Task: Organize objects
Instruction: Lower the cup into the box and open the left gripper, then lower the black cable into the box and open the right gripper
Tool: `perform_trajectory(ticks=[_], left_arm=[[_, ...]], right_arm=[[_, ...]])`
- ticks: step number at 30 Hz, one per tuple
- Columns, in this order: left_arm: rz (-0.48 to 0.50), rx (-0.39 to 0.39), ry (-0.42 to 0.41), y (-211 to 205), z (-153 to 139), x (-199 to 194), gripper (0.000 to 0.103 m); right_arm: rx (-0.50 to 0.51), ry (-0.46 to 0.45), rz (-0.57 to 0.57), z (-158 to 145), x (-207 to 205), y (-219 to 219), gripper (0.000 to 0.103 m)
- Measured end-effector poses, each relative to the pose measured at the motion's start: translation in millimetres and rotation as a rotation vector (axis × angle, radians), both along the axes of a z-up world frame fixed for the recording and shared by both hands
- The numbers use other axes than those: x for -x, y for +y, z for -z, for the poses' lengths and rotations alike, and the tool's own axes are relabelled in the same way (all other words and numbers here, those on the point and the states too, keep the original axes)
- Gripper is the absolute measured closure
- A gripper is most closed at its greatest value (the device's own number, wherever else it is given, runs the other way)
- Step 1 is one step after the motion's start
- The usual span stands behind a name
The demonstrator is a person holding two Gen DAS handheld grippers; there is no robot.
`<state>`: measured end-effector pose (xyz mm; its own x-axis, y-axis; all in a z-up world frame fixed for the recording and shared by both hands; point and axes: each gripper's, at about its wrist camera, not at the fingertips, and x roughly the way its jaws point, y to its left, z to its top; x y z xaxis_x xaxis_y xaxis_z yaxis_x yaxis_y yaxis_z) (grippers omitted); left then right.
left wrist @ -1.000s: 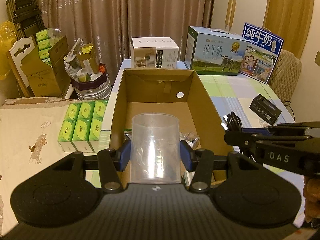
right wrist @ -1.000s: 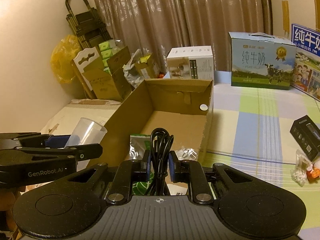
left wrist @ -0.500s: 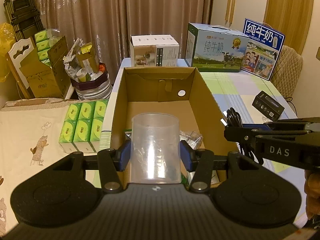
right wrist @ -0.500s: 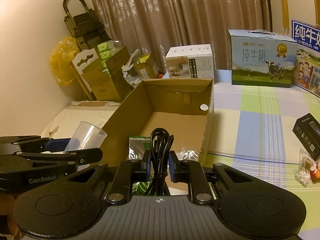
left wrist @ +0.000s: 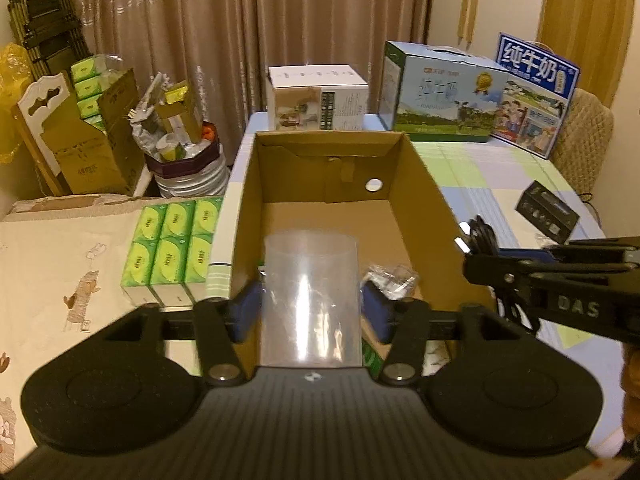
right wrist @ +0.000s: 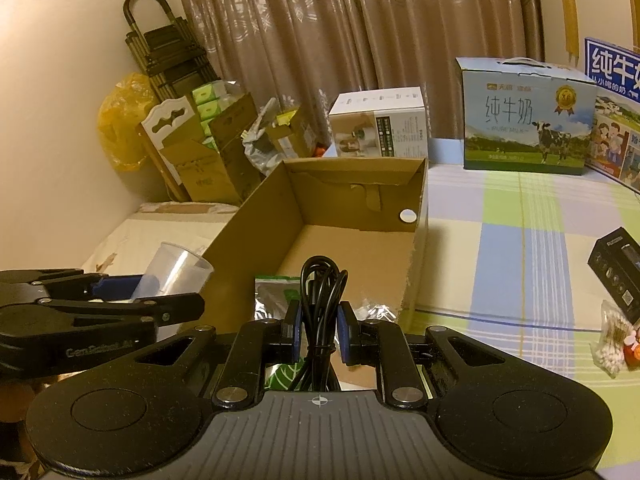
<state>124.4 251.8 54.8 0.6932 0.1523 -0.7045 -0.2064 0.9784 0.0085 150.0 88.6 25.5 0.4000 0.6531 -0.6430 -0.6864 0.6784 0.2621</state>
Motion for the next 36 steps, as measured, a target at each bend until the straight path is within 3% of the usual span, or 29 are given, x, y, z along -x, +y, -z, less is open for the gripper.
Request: perform_trajectory(ticks=[36], left_arm=[[-0.011,0.008,-0.012,0.4,-11.1,14.0,0.041]], right_arm=[[-0.027,0.007,0.004,-7.7,5.2,1.5,0.089]])
